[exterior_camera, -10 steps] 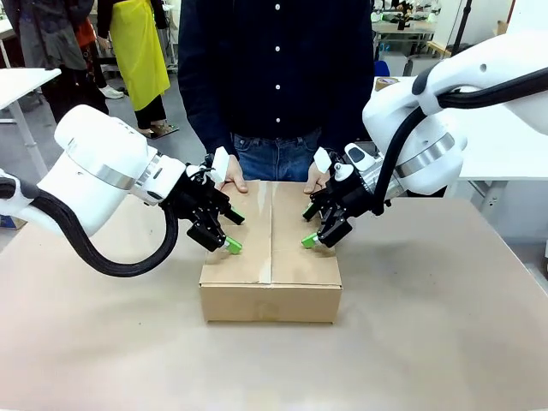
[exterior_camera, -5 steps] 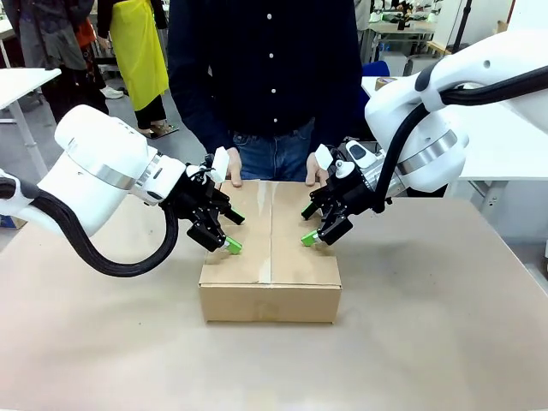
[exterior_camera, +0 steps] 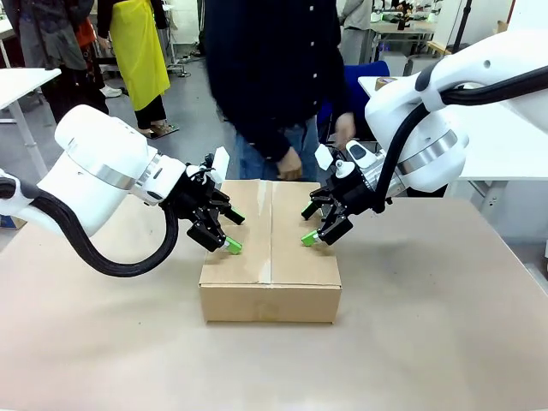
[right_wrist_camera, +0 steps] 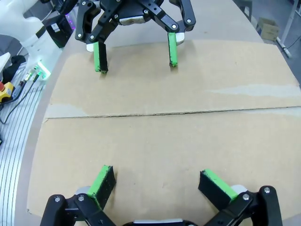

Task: Pack the gift set into the box.
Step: Press and hold the closed box until the human finishes sealing it.

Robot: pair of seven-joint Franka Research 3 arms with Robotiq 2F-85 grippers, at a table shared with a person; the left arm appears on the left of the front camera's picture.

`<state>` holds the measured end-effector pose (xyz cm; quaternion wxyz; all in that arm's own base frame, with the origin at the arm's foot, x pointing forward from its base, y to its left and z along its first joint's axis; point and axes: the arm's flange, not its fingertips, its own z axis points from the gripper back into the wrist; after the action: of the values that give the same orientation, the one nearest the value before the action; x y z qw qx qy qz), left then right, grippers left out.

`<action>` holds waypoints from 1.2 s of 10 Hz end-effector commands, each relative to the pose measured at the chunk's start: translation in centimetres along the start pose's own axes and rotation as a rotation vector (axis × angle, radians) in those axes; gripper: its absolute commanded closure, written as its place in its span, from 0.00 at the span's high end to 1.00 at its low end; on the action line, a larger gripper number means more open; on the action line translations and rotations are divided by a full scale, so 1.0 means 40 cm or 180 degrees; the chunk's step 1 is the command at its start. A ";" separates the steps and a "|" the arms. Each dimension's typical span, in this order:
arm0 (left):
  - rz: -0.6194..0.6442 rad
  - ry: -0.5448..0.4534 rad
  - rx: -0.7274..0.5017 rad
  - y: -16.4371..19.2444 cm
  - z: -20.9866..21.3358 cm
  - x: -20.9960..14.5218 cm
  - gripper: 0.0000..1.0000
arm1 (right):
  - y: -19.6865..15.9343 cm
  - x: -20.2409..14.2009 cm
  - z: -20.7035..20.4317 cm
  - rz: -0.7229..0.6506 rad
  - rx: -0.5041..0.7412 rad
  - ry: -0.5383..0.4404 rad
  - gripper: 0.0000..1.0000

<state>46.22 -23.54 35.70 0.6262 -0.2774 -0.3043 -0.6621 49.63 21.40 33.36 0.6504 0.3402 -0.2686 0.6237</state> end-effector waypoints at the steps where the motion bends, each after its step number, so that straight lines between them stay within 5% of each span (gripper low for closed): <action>1: -0.0058 0.0009 -0.0010 -0.003 -0.003 -0.005 1.00 | -0.002 -0.011 -0.007 -0.0039 0.0008 -0.0009 1.00; 12: -0.0058 0.0009 -0.0010 -0.003 -0.003 -0.005 1.00 | -0.002 -0.011 -0.007 -0.0039 0.0008 -0.0009 1.00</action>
<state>46.22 -23.54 35.70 0.6262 -0.2774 -0.3043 -0.6621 49.64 21.40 33.36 0.6504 0.3403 -0.2686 0.6237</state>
